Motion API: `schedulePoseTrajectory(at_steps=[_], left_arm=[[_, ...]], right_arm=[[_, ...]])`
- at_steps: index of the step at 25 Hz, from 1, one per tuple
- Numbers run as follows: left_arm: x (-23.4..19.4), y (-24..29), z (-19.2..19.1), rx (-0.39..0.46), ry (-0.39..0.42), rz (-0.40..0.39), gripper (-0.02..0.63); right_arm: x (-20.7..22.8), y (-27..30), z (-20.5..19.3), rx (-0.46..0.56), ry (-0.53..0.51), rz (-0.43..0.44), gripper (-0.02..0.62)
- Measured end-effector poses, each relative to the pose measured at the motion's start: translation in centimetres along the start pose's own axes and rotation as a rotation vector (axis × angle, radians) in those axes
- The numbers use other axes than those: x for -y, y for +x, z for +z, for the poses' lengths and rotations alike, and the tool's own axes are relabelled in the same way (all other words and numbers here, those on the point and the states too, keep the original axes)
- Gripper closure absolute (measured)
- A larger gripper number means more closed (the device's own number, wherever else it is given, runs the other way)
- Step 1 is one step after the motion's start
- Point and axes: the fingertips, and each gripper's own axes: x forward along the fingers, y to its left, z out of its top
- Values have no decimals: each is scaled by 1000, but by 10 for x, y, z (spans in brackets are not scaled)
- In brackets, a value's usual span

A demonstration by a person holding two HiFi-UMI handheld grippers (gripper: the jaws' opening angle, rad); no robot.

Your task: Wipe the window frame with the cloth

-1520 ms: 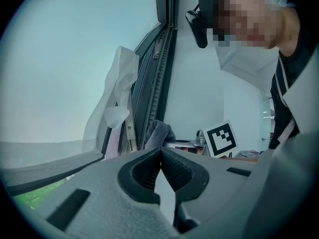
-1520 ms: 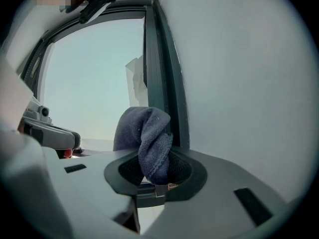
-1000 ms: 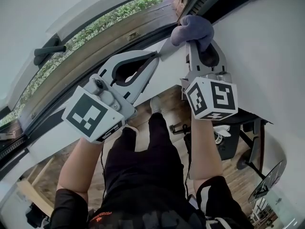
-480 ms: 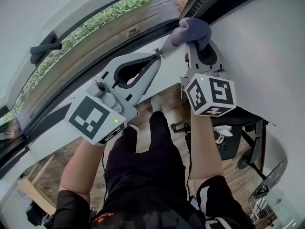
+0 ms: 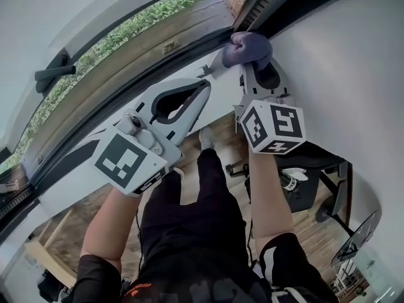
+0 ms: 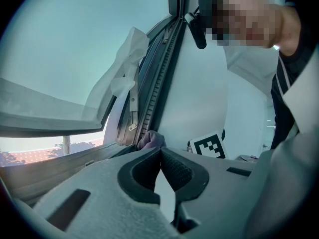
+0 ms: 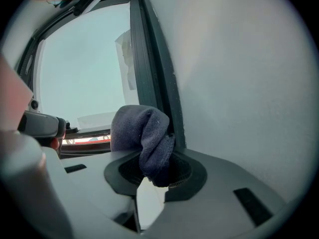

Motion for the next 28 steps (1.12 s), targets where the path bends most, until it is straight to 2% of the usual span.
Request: schedulePoseTrajectory(at_steps=[5,9,16,28], left_arm=[[1,0,7,9,0,-8,586],[5,-7,31,42,22,-15,586],[11,-40,96,120,88,-21,586],[35,-72,207,256,231,-57,586]], right_arm=[[-2,-5,2,-16,4,-2,522],[-11,-22,24,5,-29,-4,523],[-47,-55,114,134,-138,-4,525],[-105,-85,264,327,-421,1,524]])
